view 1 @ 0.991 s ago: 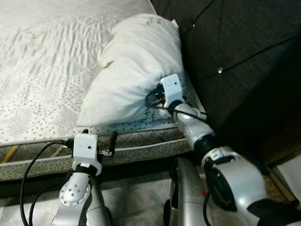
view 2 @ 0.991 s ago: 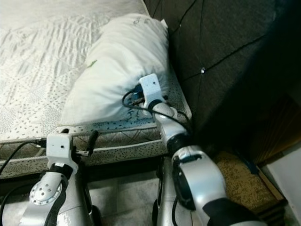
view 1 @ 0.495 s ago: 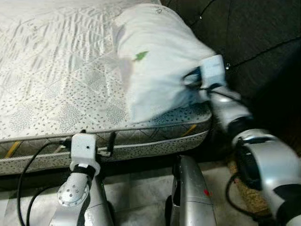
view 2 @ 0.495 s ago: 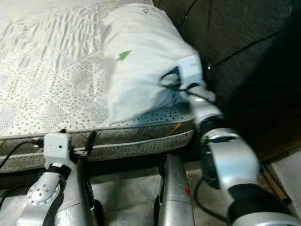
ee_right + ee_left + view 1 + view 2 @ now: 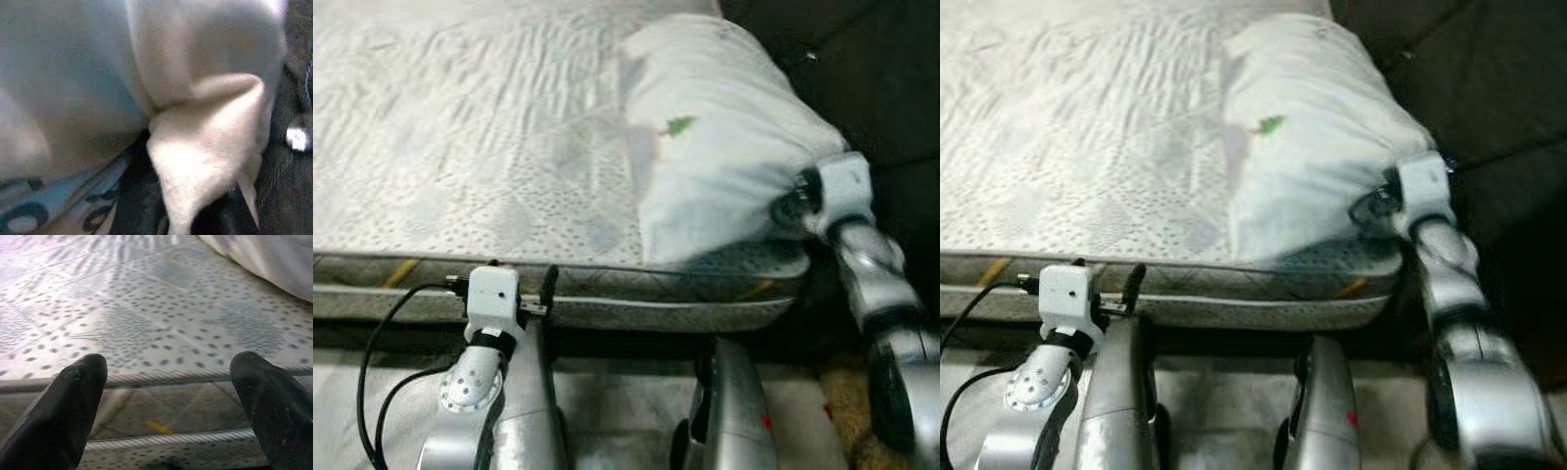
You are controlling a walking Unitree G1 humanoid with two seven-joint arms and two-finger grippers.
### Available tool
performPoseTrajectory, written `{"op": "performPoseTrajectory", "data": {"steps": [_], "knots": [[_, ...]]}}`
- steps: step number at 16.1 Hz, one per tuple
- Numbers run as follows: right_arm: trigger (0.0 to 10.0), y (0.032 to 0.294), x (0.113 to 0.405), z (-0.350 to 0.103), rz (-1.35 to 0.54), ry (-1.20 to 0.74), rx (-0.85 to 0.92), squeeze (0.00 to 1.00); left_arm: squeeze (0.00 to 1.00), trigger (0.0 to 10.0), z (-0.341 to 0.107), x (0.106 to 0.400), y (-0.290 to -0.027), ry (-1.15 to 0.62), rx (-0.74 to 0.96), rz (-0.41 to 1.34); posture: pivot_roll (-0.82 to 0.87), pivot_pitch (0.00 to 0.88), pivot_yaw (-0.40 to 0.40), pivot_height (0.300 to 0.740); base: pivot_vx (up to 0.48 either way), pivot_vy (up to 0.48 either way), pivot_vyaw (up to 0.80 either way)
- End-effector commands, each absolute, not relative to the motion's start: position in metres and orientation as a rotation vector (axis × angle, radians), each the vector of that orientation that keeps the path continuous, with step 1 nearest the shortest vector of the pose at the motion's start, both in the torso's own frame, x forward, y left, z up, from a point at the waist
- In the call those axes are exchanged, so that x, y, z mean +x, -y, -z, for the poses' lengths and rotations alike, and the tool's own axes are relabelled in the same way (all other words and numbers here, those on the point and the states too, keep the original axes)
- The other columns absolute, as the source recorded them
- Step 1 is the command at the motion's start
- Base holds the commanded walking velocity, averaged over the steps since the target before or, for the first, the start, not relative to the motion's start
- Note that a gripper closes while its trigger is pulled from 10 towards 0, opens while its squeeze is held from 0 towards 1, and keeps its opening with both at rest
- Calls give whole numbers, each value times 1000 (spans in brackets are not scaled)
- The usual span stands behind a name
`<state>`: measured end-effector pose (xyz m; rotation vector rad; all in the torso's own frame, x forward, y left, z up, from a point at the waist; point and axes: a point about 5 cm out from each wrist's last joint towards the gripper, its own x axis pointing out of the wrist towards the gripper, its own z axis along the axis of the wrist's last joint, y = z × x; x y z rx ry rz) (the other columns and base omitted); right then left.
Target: Clean up the room
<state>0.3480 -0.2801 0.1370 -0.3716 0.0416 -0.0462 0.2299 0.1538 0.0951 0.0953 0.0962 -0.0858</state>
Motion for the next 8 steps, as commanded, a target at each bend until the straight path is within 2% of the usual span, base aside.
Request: {"op": "performPoseTrajectory", "data": {"steps": [1, 4, 5, 8], "knots": [[0, 305, 327, -127, 138, -69, -321, 0, 0, 10000, -93, 231, -152, -99, 94, 100, 77, 76, -35, 506, 0, 0, 0], [0, 287, 298, -103, 99, -74, -284, 0, 0, 10000, -94, 235, -153, -94, 98, 107, 70, 68, -25, 506, 0, 0, 0], [0, 268, 273, -89, 61, -84, -243, 0, 0, 10000, -94, 237, -153, -91, 104, 114, 67, 60, -17, 506, 0, 0, 0], [0, 247, 253, -82, 26, -107, -198, 0, 0, 10000, -93, 239, -152, -89, 108, 124, 60, 54, -12, 506, 0, 0, 0]]}}
